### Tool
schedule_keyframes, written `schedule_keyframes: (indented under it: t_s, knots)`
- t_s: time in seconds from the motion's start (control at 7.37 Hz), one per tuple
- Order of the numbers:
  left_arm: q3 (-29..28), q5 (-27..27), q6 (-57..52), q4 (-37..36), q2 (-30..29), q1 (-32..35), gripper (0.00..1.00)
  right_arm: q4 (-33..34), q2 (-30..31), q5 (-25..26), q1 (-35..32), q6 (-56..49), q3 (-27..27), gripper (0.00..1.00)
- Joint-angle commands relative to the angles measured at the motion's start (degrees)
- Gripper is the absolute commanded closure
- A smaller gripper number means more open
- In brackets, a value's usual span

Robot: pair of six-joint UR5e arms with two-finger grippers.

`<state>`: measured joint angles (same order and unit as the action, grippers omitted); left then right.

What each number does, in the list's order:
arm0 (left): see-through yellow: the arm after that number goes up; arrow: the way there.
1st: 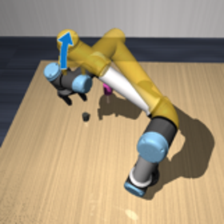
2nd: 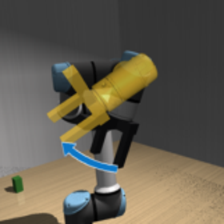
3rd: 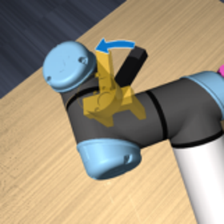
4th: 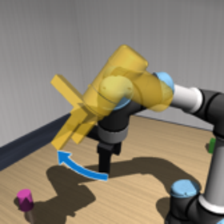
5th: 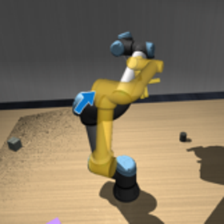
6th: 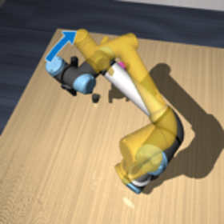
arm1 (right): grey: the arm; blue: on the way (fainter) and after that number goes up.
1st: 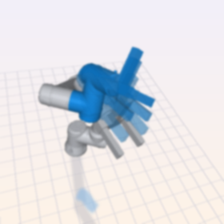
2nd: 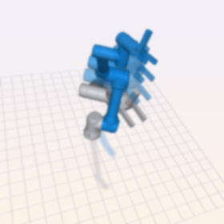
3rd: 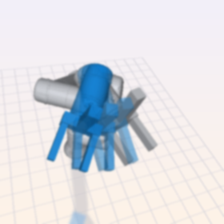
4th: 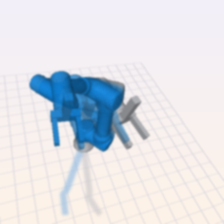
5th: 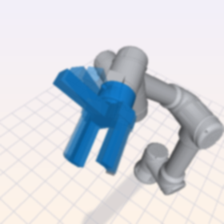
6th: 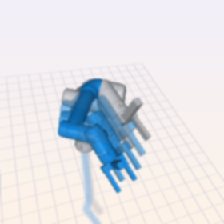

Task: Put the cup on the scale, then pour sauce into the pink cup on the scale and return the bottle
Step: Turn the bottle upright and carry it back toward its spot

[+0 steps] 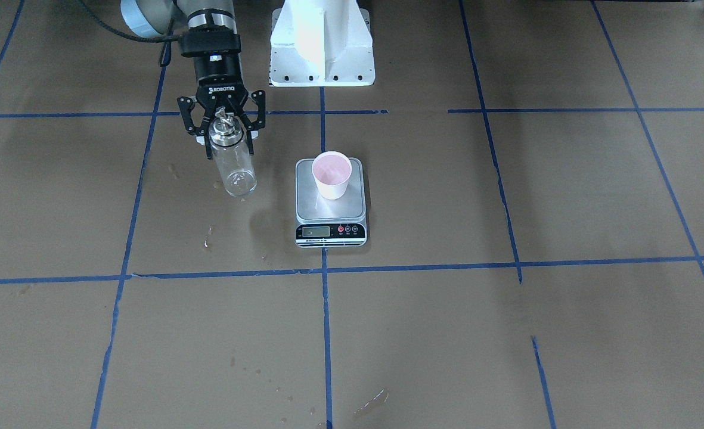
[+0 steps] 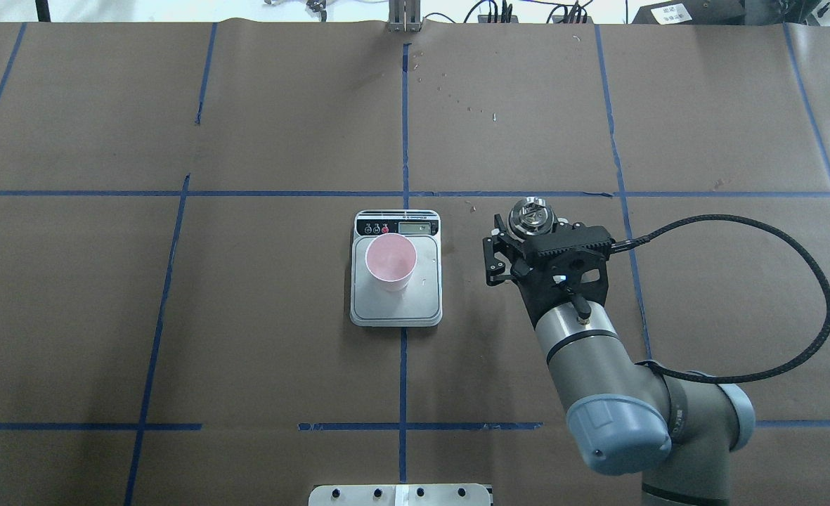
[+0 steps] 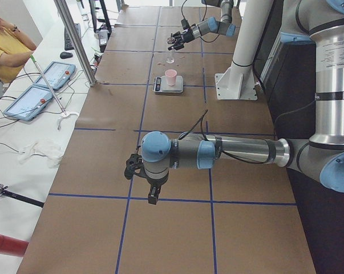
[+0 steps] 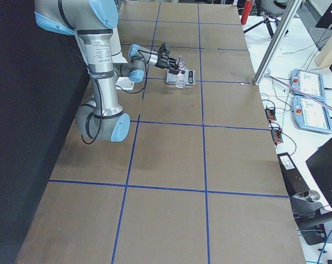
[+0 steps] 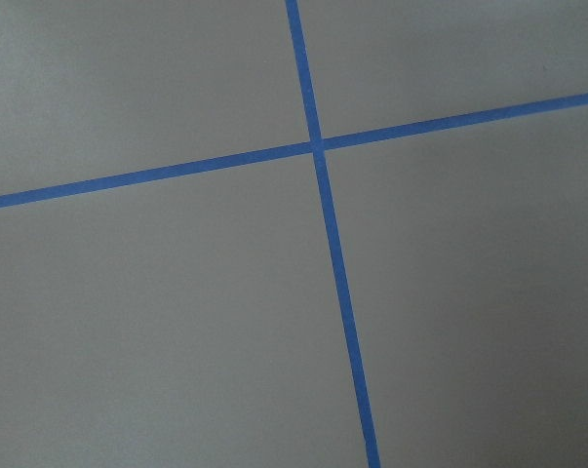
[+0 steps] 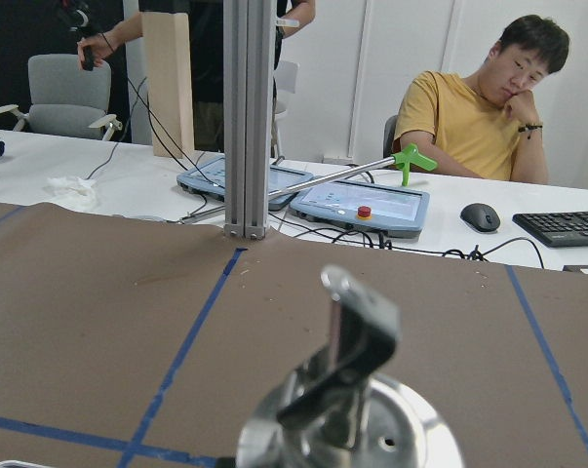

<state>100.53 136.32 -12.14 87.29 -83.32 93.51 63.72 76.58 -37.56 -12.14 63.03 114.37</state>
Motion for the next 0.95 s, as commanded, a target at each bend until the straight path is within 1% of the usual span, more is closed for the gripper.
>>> schedule_keyframes:
  t_s: [0.0,0.14,0.27,0.41,0.81]
  knots:
    - [0.0,0.0,-0.1,0.1,0.0,0.0,0.0,0.0,6.2,-6.4,-3.3,8.0,1.1,1.0]
    - [0.1,0.0,-0.2,0.1,0.1,0.0,0.0,-0.2,10.6,-7.8,-4.1,9.3,1.6,1.0]
    - [0.1,0.0,-0.2,0.1,0.1,0.0,0.0,-2.3,13.1,-8.0,-4.4,9.3,1.6,1.0]
    - [0.1,0.0,-0.2,0.1,0.1,0.0,0.0,-5.9,14.9,-8.0,-4.3,9.3,1.4,1.0]
    - [0.0,0.0,-0.2,0.5,0.2,0.0,0.0,-6.7,16.3,-8.0,-4.3,9.4,0.7,1.0]
